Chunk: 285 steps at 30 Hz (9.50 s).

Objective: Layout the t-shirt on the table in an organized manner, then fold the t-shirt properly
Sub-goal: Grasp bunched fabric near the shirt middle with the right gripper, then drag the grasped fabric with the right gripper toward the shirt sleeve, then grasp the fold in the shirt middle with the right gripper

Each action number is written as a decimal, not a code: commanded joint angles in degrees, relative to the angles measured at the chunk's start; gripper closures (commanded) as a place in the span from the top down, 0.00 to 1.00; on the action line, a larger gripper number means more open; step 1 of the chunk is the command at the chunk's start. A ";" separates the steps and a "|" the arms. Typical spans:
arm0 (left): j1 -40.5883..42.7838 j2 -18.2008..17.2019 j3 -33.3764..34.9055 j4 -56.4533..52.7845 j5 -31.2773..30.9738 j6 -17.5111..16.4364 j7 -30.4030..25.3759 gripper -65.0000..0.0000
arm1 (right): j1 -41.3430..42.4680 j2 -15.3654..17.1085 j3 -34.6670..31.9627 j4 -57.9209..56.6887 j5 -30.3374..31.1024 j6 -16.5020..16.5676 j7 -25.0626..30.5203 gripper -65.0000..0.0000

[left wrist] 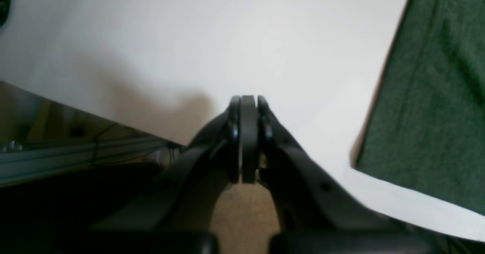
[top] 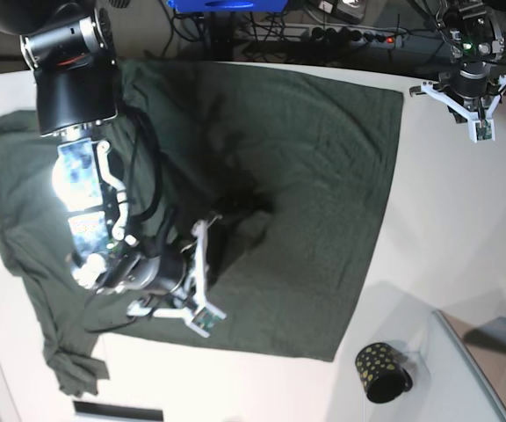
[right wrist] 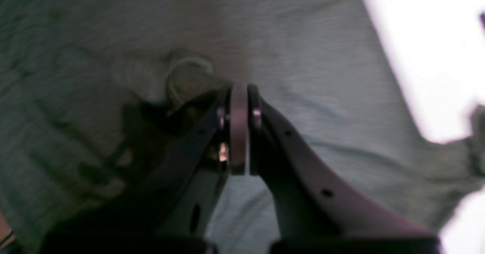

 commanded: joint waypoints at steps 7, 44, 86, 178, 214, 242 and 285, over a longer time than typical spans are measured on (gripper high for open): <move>-0.12 -0.60 -0.12 1.19 0.11 0.40 -0.99 0.00 | -0.41 -1.01 -3.83 10.65 1.07 0.03 -4.44 0.00; -2.85 -0.34 0.14 0.75 0.11 0.40 -0.99 0.00 | -10.79 7.61 -0.58 0.01 1.07 -4.67 5.76 0.31; -2.85 -0.60 -0.21 -1.01 0.11 0.31 -0.99 0.00 | -12.02 9.28 4.35 -10.80 1.07 -5.11 9.72 0.31; -2.85 -0.60 -0.21 -1.10 0.11 0.31 -0.99 0.00 | -17.56 8.23 4.79 -6.76 1.07 -5.11 8.75 0.00; -3.38 -1.04 -0.12 -2.33 0.11 0.31 -0.99 0.00 | -33.82 8.23 4.26 10.03 1.16 0.03 2.51 0.00; -2.85 -0.60 0.14 -1.63 0.02 0.31 -0.99 0.00 | 3.81 -1.80 6.37 -16.96 1.25 0.03 2.25 0.28; -2.58 -0.95 0.14 -2.24 0.02 0.31 -1.08 0.00 | 10.75 -3.82 6.28 -46.67 1.07 -14.78 25.10 0.28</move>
